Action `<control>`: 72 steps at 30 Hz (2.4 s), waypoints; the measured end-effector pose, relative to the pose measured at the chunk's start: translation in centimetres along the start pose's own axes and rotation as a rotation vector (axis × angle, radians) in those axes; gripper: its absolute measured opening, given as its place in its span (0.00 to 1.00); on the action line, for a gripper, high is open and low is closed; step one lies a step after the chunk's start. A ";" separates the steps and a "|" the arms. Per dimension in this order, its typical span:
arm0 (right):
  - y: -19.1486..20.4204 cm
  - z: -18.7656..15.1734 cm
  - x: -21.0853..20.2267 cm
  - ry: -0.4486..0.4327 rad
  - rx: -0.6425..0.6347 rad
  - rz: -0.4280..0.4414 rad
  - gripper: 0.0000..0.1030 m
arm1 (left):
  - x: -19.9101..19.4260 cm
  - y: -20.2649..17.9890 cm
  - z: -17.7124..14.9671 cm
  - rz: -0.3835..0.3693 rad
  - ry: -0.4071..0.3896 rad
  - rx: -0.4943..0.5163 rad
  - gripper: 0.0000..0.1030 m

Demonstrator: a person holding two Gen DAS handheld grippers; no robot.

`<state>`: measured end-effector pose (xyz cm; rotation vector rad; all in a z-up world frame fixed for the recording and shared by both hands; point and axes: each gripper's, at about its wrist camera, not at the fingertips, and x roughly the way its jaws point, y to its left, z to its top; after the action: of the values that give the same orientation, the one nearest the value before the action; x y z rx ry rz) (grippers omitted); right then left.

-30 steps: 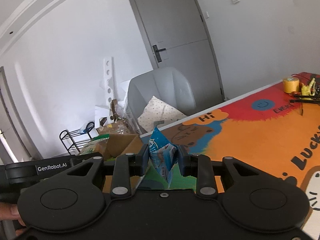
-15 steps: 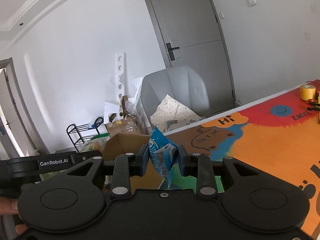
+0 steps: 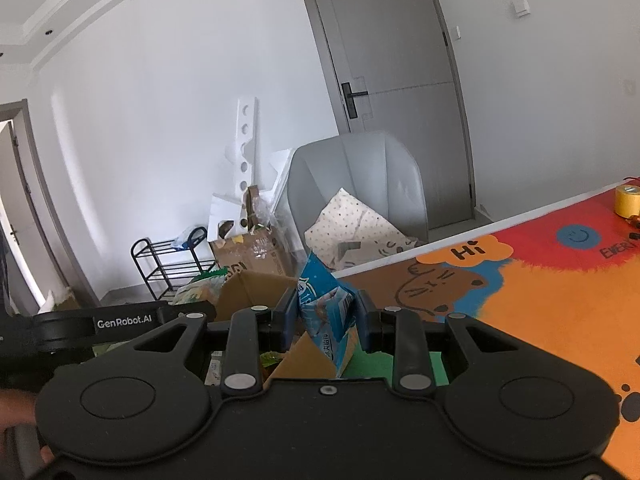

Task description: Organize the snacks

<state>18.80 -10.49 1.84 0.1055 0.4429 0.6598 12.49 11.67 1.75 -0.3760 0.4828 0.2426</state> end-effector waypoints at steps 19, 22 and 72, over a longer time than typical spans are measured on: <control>4.1 -0.5 4.7 0.090 -0.037 0.066 0.28 | 0.0 4.1 0.3 0.058 -0.004 -0.061 0.69; 4.8 -0.7 4.9 0.117 -0.037 0.091 0.29 | -0.2 4.4 0.3 0.070 0.001 -0.068 0.71; -3.4 -3.7 -7.1 0.063 0.116 -0.080 0.95 | -6.5 -4.8 -5.3 0.094 0.031 0.129 1.00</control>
<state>14.20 -17.68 0.26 0.1759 0.5438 0.5599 6.31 4.26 2.06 -0.2315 0.5442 0.2951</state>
